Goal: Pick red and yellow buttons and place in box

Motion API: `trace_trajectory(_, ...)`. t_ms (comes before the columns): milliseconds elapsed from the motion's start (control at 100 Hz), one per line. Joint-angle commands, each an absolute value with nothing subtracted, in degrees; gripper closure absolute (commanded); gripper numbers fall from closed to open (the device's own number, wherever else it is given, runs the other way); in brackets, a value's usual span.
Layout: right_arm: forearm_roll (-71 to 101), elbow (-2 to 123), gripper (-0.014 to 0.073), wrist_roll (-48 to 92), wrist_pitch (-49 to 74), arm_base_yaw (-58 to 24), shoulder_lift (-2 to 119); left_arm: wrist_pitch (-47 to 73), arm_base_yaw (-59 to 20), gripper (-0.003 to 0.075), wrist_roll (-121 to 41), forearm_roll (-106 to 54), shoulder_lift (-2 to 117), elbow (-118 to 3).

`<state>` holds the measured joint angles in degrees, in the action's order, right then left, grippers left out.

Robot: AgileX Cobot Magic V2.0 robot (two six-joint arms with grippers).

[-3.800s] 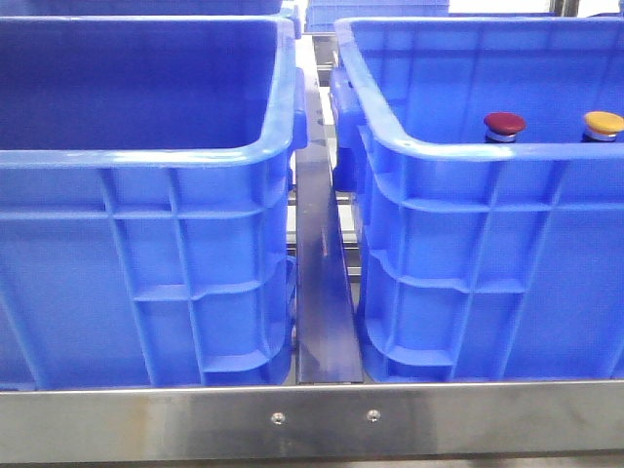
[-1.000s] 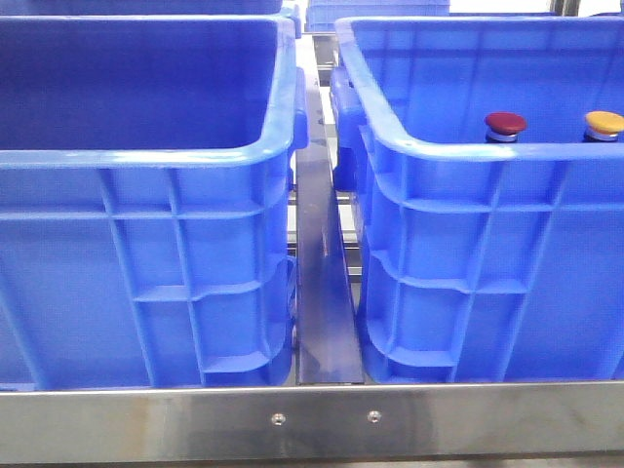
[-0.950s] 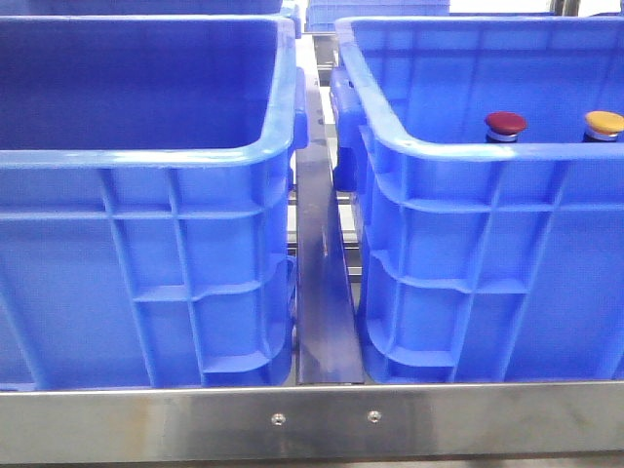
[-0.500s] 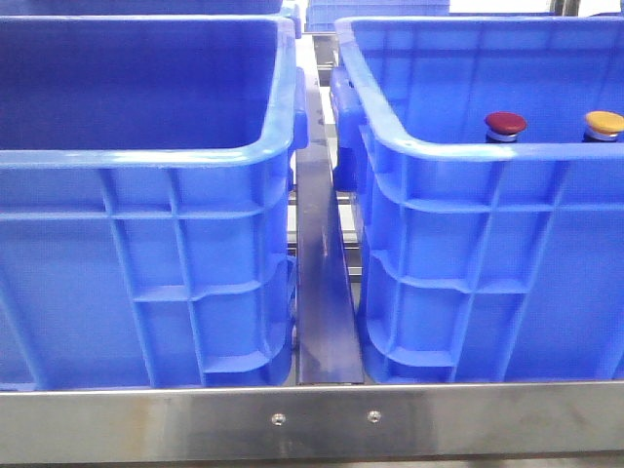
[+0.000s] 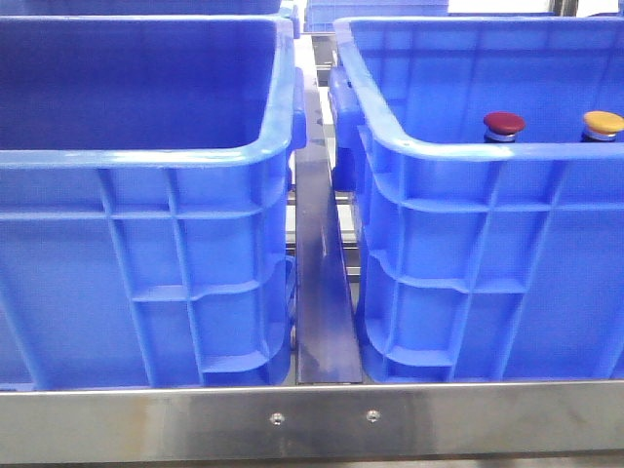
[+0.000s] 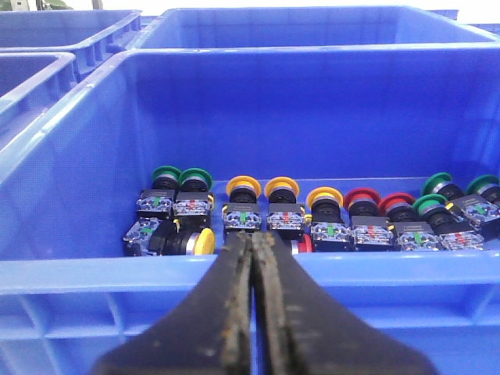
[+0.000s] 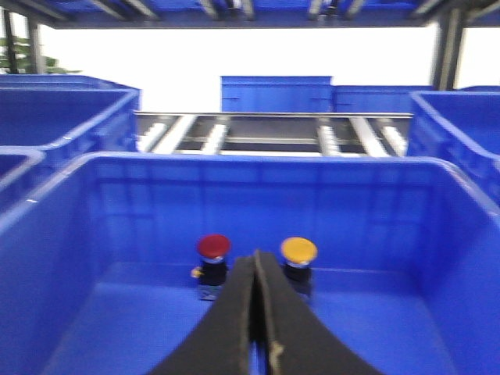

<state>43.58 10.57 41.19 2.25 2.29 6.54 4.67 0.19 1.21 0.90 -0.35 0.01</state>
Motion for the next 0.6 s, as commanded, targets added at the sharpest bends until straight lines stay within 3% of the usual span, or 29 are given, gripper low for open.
trace_trajectory(0,27.8,11.3,0.0687,26.7,-1.4,3.1,7.3,-0.5,0.3,0.0741,1.9,0.9,-2.1,1.1)
trace_trajectory(120,4.5,9.1,0.0687,0.9,-4.5,3.1,7.3,-0.5,0.3,0.0741,1.9,0.9,-2.1,1.1)
trace_trajectory(220,-6.9,5.3,0.0687,-10.9,-9.0,3.1,6.4,-0.5,0.3,0.0741,1.9,0.9,-2.1,1.1)
trace_trajectory(370,-7.1,-2.3,0.0687,-12.2,-9.5,3.1,1.8,-0.5,0.3,0.0741,1.9,0.9,-2.1,1.1)
trace_trajectory(430,-7.1,-1.9,0.0687,-11.9,-2.2,3.1,-1.6,-0.5,0.3,0.0741,1.9,0.9,-2.1,1.1)
trace_trajectory(590,-7.1,-1.9,0.0687,-11.7,-1.1,3.5,-1.8,-0.5,0.3,0.0741,1.9,0.9,-2.1,1.1)
